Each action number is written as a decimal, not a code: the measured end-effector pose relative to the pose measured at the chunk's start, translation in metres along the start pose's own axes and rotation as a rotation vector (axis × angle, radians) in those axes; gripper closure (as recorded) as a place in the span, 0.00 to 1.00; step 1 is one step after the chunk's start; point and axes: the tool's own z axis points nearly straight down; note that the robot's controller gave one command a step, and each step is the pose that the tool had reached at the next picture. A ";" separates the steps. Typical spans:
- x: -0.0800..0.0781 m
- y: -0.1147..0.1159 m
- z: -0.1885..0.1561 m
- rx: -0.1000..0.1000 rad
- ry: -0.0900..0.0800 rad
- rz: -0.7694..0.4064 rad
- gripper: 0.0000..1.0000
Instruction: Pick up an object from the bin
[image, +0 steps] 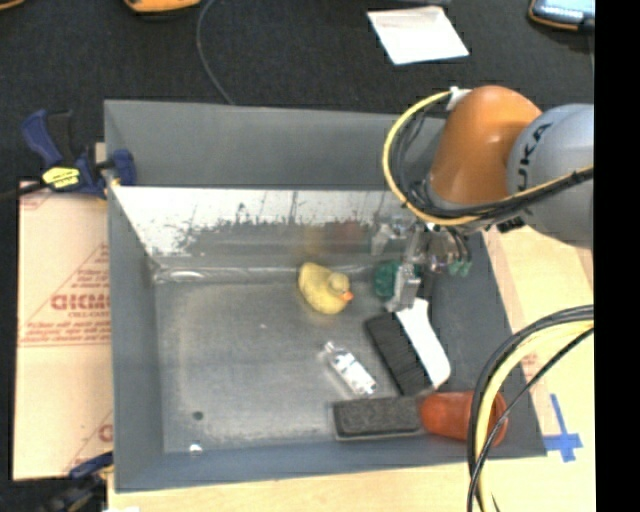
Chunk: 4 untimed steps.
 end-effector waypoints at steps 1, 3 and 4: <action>0.000 0.000 0.000 0.000 0.000 0.000 0.00; 0.000 0.040 -0.011 0.000 -0.009 -0.018 0.00; 0.055 -0.005 0.037 0.002 -0.003 -0.161 0.00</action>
Offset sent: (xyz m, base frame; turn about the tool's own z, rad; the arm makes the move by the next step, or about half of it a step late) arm -0.0436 0.0029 -0.0023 -0.2511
